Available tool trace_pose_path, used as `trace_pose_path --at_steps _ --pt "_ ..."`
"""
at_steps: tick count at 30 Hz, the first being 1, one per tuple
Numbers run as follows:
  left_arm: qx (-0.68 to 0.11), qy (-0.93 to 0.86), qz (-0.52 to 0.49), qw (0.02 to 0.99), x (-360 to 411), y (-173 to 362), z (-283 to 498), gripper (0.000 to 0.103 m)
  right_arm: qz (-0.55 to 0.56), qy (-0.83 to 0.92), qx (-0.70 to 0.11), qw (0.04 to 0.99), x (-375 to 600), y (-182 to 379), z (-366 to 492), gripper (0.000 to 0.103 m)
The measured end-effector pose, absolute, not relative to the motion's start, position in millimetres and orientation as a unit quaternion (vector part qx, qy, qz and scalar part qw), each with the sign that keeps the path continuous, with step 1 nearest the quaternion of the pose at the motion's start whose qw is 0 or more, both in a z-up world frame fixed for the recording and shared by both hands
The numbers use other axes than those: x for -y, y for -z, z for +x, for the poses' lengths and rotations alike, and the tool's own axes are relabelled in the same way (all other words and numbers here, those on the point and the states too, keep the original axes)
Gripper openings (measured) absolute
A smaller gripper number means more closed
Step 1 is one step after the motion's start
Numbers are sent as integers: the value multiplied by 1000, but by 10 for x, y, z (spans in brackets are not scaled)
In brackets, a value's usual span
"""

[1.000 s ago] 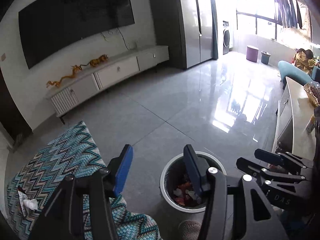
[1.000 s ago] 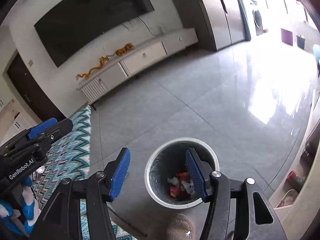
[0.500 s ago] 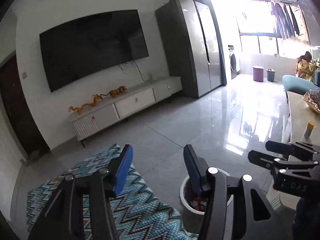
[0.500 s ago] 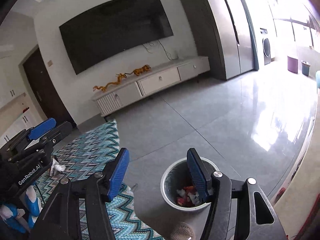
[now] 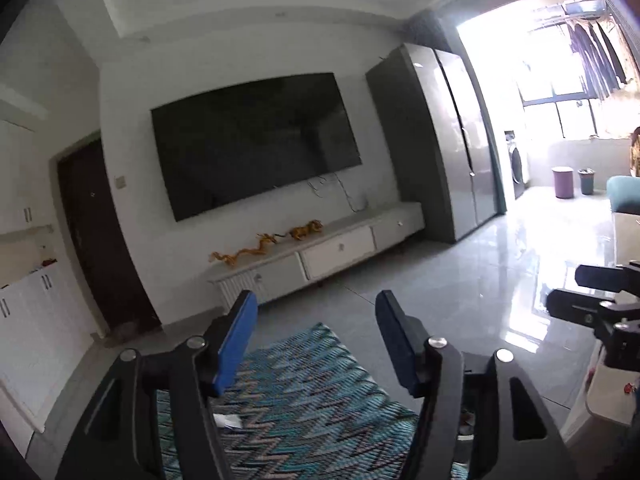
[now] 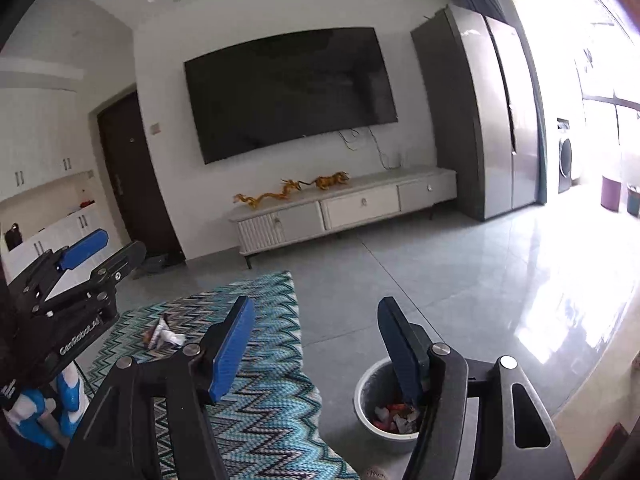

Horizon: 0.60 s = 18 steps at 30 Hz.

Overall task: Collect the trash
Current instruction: 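Move both open tools back toward the last trash on the rug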

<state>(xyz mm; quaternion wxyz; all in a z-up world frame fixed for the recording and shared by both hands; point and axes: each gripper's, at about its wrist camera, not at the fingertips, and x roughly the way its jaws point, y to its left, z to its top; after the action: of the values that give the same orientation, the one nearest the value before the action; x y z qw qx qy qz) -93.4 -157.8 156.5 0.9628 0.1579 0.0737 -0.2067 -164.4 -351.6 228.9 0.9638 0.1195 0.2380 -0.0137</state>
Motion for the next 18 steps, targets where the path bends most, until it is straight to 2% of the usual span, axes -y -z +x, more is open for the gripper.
trace_pose_path --at_steps 7,18 --pt "-30 150 154 976 1070 -2071 -886 60 111 -37 -200 973 3249 -2736 -1684 68" --pt "-14 103 104 989 356 -2714 -536 60 114 -83 -119 983 2973 -3413 -1647 94"
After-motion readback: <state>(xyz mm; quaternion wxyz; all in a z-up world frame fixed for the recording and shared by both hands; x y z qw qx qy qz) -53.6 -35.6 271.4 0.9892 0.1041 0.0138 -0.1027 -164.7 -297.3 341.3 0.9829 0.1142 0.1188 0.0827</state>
